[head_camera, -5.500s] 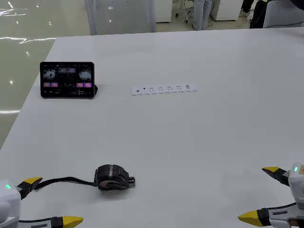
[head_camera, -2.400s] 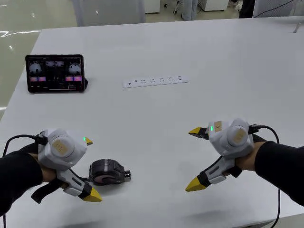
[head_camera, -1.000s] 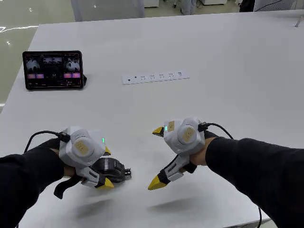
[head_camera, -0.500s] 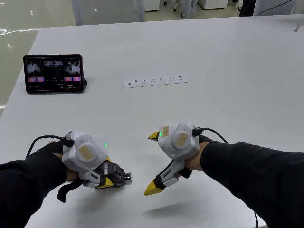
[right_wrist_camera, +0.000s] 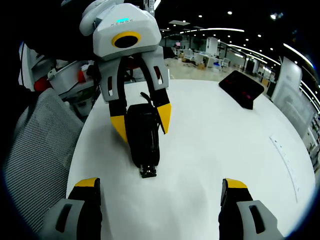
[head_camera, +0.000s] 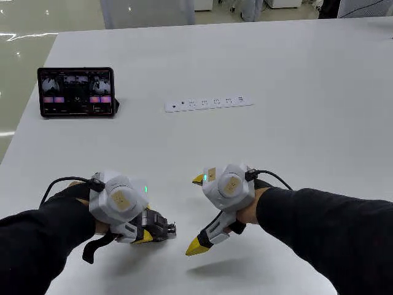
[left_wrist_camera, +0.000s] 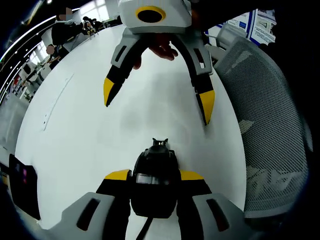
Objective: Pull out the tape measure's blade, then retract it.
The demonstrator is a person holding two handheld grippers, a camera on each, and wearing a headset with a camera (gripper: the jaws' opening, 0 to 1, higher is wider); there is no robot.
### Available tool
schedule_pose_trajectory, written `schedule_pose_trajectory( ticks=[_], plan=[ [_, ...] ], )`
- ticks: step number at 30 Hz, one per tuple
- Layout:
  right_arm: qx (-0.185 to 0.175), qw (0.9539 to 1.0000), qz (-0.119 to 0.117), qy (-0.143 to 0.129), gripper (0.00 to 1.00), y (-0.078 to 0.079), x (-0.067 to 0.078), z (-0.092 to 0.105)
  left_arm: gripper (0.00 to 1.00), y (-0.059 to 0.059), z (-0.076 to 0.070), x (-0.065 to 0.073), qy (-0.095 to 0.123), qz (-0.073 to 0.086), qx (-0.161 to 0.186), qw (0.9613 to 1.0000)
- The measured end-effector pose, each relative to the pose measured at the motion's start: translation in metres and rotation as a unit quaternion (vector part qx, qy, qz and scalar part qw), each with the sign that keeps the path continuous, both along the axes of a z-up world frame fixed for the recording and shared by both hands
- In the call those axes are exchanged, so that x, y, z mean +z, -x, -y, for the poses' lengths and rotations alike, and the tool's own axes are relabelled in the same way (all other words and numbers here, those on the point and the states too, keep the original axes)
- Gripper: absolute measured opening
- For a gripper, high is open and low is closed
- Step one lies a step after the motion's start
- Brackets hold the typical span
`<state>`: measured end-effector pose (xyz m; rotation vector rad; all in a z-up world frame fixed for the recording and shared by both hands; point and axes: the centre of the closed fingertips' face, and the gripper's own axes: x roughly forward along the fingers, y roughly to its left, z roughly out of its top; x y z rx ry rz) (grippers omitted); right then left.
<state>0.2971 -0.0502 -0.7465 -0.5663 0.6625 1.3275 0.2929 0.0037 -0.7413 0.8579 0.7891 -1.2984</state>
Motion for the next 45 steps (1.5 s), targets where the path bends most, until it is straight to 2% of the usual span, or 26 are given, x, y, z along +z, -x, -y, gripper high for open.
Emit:
schedule_pose_trajectory(
  ticks=[10, 12, 15, 19, 27, 33, 39, 41, 45],
  plan=[
    [0.007, 1.0, -0.002, 0.001, 0.98, 0.001, -0.008, -0.01, 0.3, 0.0, 0.001, 0.0, 0.014, 0.0, 0.002, 0.9999],
    [0.011, 0.9999, -0.003, 0.004, 0.87, 0.002, -0.01, -0.01, 0.3, 0.0, 0.001, 0.0, 0.016, 0.0, 0.003, 0.9999],
    [0.007, 1.0, -0.003, 0.003, 0.87, 0.0, -0.012, -0.012, 0.3, 0.0, 0.001, 0.0, 0.017, -0.001, 0.003, 0.9999],
    [0.013, 0.9999, 0.001, 0.002, 0.8, 0.001, -0.014, -0.017, 0.3, 0.0, 0.001, 0.0, 0.02, -0.001, 0.004, 0.9998],
    [0.037, 0.9993, 0.011, 0.005, 0.62, 0.005, -0.016, -0.022, 0.31, 0.0, 0.001, 0.0, 0.022, -0.001, 0.005, 0.9997],
    [0.073, 0.9968, 0.019, 0.028, 0.47, 0.012, -0.026, -0.024, 0.31, 0.0, 0.001, -0.001, 0.022, -0.002, 0.006, 0.9997],
    [0.076, 0.9966, 0.011, 0.03, 0.38, 0.013, -0.028, -0.027, 0.31, 0.0, 0.001, -0.001, 0.024, -0.002, 0.006, 0.9997],
    [0.073, 0.9969, 0.001, 0.027, 0.32, 0.015, -0.028, -0.029, 0.31, -0.001, 0.001, -0.001, 0.025, -0.001, 0.007, 0.9997],
    [0.084, 0.996, 0.002, 0.032, 0.21, 0.017, -0.029, -0.032, 0.31, -0.001, 0.001, -0.001, 0.027, -0.001, 0.009, 0.9996]
  ],
)
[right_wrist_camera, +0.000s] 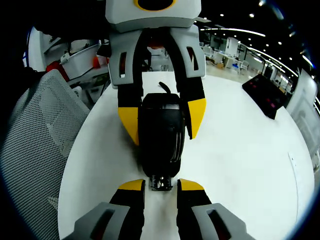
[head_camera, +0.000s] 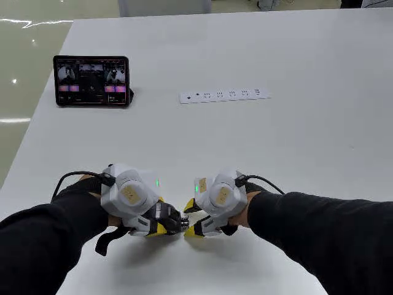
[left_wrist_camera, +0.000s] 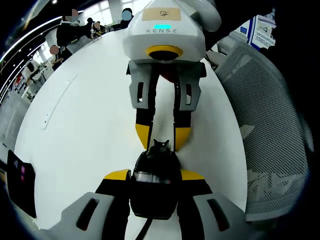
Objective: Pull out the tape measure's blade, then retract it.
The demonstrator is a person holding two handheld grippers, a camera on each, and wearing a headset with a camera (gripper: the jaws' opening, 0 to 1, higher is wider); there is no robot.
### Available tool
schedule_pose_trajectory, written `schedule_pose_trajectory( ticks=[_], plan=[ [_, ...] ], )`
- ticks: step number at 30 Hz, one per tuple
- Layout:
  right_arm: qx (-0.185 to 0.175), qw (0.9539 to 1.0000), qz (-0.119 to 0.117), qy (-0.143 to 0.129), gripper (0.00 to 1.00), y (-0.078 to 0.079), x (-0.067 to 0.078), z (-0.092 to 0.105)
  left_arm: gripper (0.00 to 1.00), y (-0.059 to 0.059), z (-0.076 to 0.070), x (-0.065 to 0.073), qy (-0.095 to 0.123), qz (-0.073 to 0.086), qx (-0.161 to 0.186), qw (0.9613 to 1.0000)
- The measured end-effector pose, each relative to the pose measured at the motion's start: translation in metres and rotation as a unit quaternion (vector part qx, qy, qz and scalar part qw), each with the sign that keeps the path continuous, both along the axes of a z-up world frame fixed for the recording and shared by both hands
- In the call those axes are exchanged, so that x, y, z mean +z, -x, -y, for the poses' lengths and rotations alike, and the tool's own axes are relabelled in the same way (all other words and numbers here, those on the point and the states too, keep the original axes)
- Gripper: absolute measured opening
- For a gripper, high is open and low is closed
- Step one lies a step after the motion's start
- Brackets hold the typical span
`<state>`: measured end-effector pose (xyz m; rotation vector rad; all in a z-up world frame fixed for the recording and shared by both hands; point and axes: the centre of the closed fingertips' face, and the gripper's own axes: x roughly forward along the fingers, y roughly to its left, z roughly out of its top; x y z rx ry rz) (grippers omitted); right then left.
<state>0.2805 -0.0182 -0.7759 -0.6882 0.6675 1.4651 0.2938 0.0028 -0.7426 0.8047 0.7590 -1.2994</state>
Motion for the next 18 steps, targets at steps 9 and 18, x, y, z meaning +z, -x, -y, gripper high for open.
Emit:
schedule_pose_trajectory(
  ticks=[9, 18],
  plan=[
    [-0.012, 0.9998, -0.016, 0.01, 0.12, -0.0017, -0.0026, -0.0027, 0.31, 0.0, -0.0001, -0.0005, 0.0, -0.001, 0.0, 1.0],
    [-0.001, 0.9998, -0.007, 0.02, 0.09, -0.002, -0.0041, -0.001, 0.31, -0.0003, 0.0, -0.0005, 0.002, -0.004, 0.001, 1.0]
  ],
)
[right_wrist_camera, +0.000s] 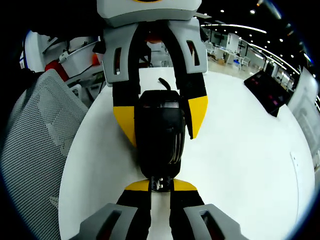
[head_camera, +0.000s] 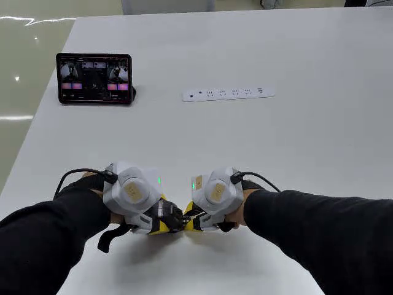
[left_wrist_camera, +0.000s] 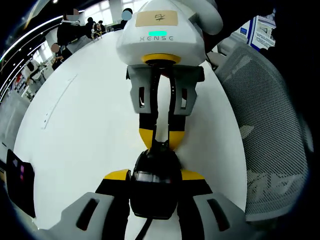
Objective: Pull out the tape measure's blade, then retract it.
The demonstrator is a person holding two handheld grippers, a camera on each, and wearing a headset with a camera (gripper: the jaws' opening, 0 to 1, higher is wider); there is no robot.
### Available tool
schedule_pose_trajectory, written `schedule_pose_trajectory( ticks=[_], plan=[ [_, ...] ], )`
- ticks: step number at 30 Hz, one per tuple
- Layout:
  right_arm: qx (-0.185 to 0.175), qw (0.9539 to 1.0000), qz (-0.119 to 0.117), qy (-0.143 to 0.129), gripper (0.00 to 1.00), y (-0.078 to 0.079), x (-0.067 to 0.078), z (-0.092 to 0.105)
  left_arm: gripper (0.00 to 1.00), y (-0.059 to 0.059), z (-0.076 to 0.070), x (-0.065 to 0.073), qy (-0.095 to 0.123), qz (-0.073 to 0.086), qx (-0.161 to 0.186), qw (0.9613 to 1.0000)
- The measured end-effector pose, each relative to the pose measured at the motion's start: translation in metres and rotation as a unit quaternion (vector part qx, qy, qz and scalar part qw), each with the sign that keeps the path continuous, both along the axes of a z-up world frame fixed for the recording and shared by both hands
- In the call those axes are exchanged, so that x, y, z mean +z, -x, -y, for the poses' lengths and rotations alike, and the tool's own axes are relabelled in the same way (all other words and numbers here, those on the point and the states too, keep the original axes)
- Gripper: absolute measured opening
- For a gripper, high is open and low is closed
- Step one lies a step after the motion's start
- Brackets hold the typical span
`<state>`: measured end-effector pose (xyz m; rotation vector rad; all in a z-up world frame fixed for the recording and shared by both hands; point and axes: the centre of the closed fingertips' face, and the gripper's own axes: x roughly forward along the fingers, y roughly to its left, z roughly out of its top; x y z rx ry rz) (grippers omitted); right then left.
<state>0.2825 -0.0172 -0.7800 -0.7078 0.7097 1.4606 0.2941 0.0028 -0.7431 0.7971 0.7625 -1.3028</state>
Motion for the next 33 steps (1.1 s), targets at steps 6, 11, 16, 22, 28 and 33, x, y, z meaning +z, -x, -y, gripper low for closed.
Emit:
schedule_pose_trajectory(
  ticks=[6, 11, 16, 22, 28, 33],
  plan=[
    [0.001, 1.0, -0.004, 0.004, 0.09, 0.0, 0.0, 0.001, 0.31, 0.001, 0.0, 0.0, -0.001, -0.003, 0.0, 1.0],
    [-0.001, 1.0, -0.003, 0.008, 0.09, 0.0, 0.0, 0.005, 0.31, 0.0, -0.001, 0.0, -0.003, -0.006, 0.003, 1.0],
    [-0.007, 0.9999, -0.004, 0.012, 0.09, -0.001, 0.0, 0.013, 0.32, 0.0, -0.001, -0.001, -0.001, -0.008, 0.007, 0.9999],
    [-0.008, 0.9999, -0.004, 0.012, 0.1, -0.002, 0.0, 0.013, 0.32, 0.0, -0.001, -0.001, 0.0, -0.01, 0.01, 0.9999],
    [-0.015, 0.9998, -0.001, 0.015, 0.11, -0.002, 0.0, 0.012, 0.32, 0.0, -0.001, -0.001, 0.003, -0.009, 0.011, 0.9999],
    [-0.024, 0.9996, -0.011, 0.012, 0.12, -0.001, 0.0, 0.011, 0.32, 0.0, -0.001, -0.001, 0.004, -0.009, 0.01, 0.9999]
  ],
)
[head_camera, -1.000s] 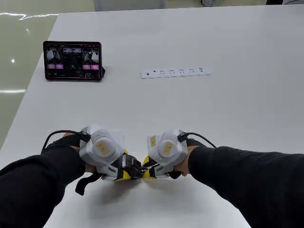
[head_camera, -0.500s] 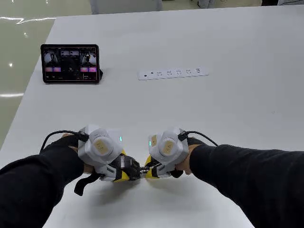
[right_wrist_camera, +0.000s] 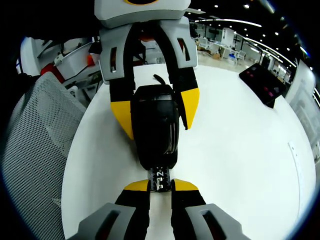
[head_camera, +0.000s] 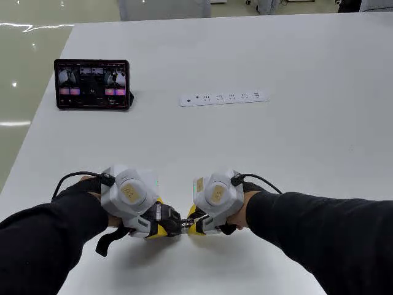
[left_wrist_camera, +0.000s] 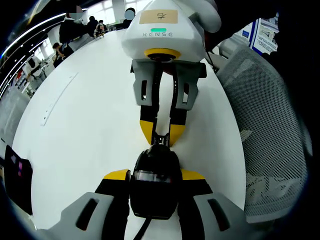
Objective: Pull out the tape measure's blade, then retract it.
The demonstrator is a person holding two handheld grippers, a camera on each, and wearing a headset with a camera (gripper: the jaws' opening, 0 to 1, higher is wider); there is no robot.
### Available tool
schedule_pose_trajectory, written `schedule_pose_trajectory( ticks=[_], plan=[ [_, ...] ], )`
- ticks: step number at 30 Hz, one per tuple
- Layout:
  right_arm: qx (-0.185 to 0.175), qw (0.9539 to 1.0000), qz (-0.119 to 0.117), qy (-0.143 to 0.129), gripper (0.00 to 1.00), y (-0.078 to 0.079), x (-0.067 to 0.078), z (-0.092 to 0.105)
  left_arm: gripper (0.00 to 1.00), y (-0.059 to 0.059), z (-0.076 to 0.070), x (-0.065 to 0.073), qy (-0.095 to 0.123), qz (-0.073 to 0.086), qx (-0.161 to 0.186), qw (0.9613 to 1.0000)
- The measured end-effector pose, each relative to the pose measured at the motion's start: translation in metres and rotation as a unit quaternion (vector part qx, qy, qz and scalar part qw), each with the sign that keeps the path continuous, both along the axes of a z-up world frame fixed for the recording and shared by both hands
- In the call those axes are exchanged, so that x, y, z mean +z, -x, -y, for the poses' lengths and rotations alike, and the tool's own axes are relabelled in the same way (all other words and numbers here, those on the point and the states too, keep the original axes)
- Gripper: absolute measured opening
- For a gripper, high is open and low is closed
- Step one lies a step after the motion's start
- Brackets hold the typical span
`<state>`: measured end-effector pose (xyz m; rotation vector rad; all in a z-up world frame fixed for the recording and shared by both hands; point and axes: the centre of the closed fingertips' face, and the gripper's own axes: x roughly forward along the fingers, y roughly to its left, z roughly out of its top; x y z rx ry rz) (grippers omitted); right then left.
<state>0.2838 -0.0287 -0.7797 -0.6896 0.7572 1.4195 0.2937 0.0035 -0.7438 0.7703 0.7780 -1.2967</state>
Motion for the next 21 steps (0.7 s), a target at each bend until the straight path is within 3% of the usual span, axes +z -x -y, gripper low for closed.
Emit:
schedule_pose_trajectory(
  ticks=[13, 21],
  plan=[
    [0.008, 0.9995, 0.003, -0.032, 0.11, -0.0005, 0.0019, -0.0061, 0.32, -0.0005, -0.0005, -0.0002, 0.003, -0.003, 0.002, 1.0],
    [0.009, 0.9994, -0.002, -0.032, 0.1, -0.0001, 0.0023, -0.0033, 0.31, -0.0012, -0.0007, 0.0002, 0.004, 0.002, -0.001, 1.0]
  ],
)
